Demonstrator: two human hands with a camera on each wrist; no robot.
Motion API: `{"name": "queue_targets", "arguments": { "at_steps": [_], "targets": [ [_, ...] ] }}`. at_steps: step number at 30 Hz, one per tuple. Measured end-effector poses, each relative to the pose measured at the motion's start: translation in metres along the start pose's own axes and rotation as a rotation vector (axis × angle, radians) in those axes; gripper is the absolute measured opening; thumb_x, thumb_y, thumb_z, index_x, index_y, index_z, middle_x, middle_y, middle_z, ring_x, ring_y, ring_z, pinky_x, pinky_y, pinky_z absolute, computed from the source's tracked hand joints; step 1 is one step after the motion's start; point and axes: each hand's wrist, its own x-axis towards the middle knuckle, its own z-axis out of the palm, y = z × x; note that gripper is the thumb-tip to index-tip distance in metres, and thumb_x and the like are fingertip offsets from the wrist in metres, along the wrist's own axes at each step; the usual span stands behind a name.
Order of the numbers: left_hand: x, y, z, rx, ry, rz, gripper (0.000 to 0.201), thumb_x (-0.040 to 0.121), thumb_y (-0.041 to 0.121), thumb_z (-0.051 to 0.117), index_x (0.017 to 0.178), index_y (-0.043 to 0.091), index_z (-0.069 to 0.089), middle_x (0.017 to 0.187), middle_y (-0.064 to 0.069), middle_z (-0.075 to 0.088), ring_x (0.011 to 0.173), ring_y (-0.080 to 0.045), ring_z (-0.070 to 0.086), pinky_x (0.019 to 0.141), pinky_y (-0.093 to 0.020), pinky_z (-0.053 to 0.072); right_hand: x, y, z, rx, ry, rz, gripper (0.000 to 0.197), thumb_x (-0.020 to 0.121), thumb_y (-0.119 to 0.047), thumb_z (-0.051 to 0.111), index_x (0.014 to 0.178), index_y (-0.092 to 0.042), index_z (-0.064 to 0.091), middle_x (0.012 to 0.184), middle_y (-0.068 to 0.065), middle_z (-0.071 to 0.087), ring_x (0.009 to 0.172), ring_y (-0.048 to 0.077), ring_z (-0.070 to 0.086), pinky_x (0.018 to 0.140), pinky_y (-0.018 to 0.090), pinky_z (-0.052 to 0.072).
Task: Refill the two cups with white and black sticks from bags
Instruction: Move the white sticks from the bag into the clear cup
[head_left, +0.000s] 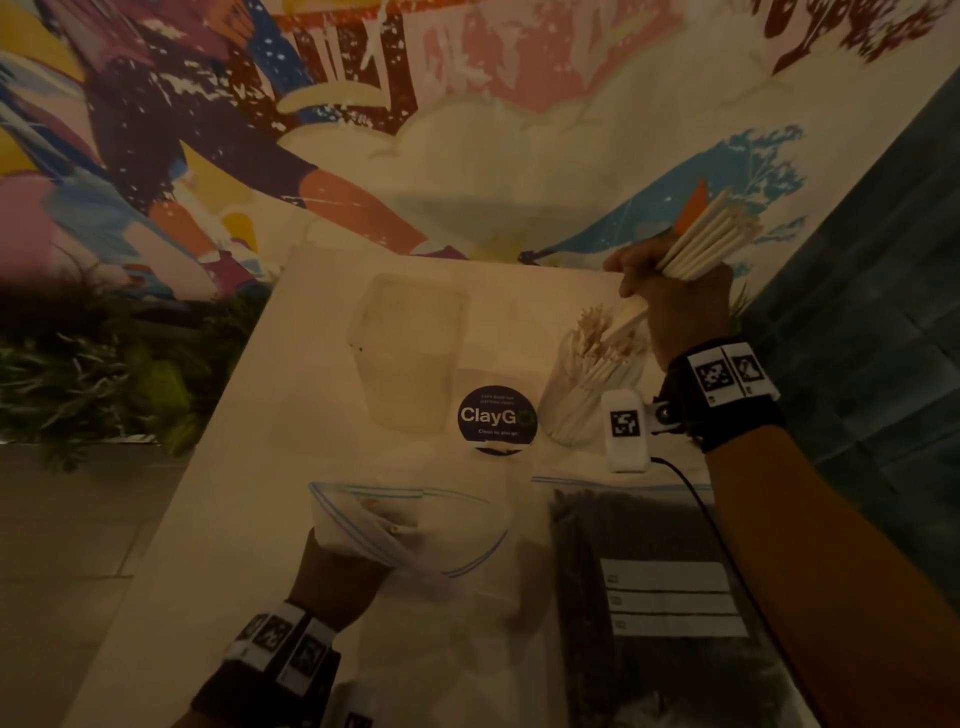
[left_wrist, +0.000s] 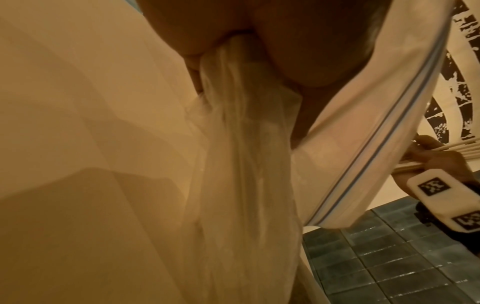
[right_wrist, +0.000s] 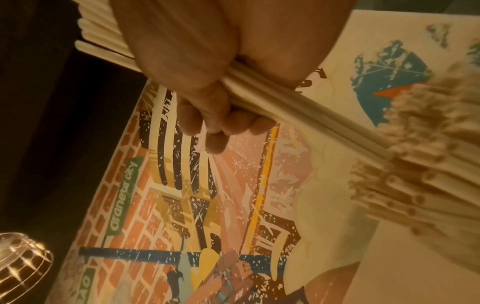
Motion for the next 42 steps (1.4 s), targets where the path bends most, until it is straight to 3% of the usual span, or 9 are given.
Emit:
{"name": "queue_targets", "arguments": {
  "at_steps": [5, 11, 15, 20, 24, 30, 35, 38, 42],
  "targets": [
    [0.000, 0.005, 0.001, 0.021, 0.008, -0.001, 0.054, 0.034, 0.040, 0.081, 0.075, 0.007, 0.068, 0.074, 0.006, 0.074, 0.072, -0.006, 0.068, 0.063, -0.017, 0.055, -0.012, 0.029, -0.001, -0.032, -0.064, 0.161, 0.012, 0.079, 0.005, 0.060, 0.078, -0.007, 0.062, 0.069, -0.007, 0.071, 0.065, 0.012, 0.064, 0.062, 0.025, 0.054],
    [-0.001, 0.001, -0.001, -0.018, 0.020, -0.032, 0.048, 0.029, 0.053, 0.088, 0.065, 0.023, 0.077, 0.078, 0.002, 0.075, 0.073, -0.010, 0.068, 0.063, -0.019, 0.056, -0.010, 0.038, -0.005, -0.440, 0.199, 0.095, 0.022, 0.077, -0.040, 0.071, 0.062, -0.031, 0.058, 0.071, -0.001, 0.062, 0.072, 0.018, 0.061, 0.073, 0.039, 0.054],
    [0.002, -0.001, -0.002, 0.031, 0.010, -0.028, 0.058, 0.032, 0.040, 0.083, 0.075, 0.004, 0.070, 0.078, 0.005, 0.075, 0.073, -0.007, 0.068, 0.061, -0.016, 0.054, -0.007, 0.051, -0.008, -0.842, -0.009, 0.270, 0.075, 0.064, -0.084, 0.044, 0.087, -0.016, 0.065, 0.093, 0.013, 0.069, 0.093, 0.033, 0.062, 0.084, 0.048, 0.050],
    [0.002, -0.005, -0.002, 0.011, 0.041, -0.055, 0.050, 0.038, 0.029, 0.080, 0.075, -0.004, 0.069, 0.076, -0.006, 0.074, 0.073, -0.016, 0.069, 0.062, -0.020, 0.056, 0.001, 0.036, -0.008, -0.631, 0.212, -0.046, 0.079, 0.075, -0.053, 0.071, 0.136, -0.010, 0.042, 0.137, 0.015, 0.047, 0.128, 0.025, 0.045, 0.105, 0.035, 0.038],
    [0.005, -0.005, -0.002, 0.039, 0.030, -0.072, 0.058, 0.038, 0.034, 0.079, 0.079, -0.006, 0.069, 0.079, -0.006, 0.074, 0.074, -0.016, 0.068, 0.062, -0.020, 0.056, 0.005, 0.020, -0.002, -0.596, 0.272, -0.296, 0.067, 0.091, -0.033, 0.058, 0.143, -0.003, 0.028, 0.146, 0.010, 0.032, 0.134, 0.014, 0.030, 0.110, 0.020, 0.027],
    [0.003, -0.003, -0.003, 0.045, 0.029, -0.060, 0.051, 0.037, 0.035, 0.079, 0.076, 0.003, 0.069, 0.080, -0.005, 0.074, 0.077, -0.018, 0.069, 0.066, -0.028, 0.059, -0.017, 0.051, 0.008, -1.211, -0.449, 0.064, 0.071, 0.090, -0.059, 0.023, 0.136, -0.010, 0.044, 0.145, 0.012, 0.042, 0.133, 0.027, 0.037, 0.110, 0.045, 0.024],
    [-0.001, 0.006, 0.002, 0.001, 0.028, -0.065, 0.050, 0.036, 0.035, 0.076, 0.072, 0.003, 0.067, 0.071, 0.001, 0.074, 0.069, -0.010, 0.068, 0.059, -0.018, 0.055, -0.020, 0.053, 0.010, -1.329, -0.255, 0.086, 0.069, 0.090, -0.064, 0.029, 0.142, -0.019, 0.032, 0.153, 0.010, 0.026, 0.141, 0.032, 0.021, 0.110, 0.058, 0.013],
    [0.001, 0.005, 0.002, 0.011, 0.021, -0.053, 0.047, 0.033, 0.037, 0.079, 0.068, 0.008, 0.071, 0.072, 0.000, 0.074, 0.070, -0.012, 0.068, 0.061, -0.020, 0.056, -0.017, 0.054, 0.013, -1.409, -0.369, 0.240, 0.058, 0.094, -0.056, 0.028, 0.139, -0.021, 0.035, 0.147, 0.009, 0.035, 0.134, 0.033, 0.030, 0.106, 0.056, 0.025],
    [0.004, 0.000, -0.002, -0.005, 0.012, -0.054, 0.054, 0.029, 0.058, 0.089, 0.071, 0.026, 0.076, 0.082, -0.006, 0.074, 0.081, -0.026, 0.068, 0.074, -0.042, 0.058, -0.019, 0.056, 0.014, -1.246, -0.214, 0.245, 0.043, 0.098, -0.033, 0.035, 0.135, -0.013, 0.045, 0.137, 0.012, 0.048, 0.124, 0.032, 0.043, 0.100, 0.045, 0.035]
  ]
}}
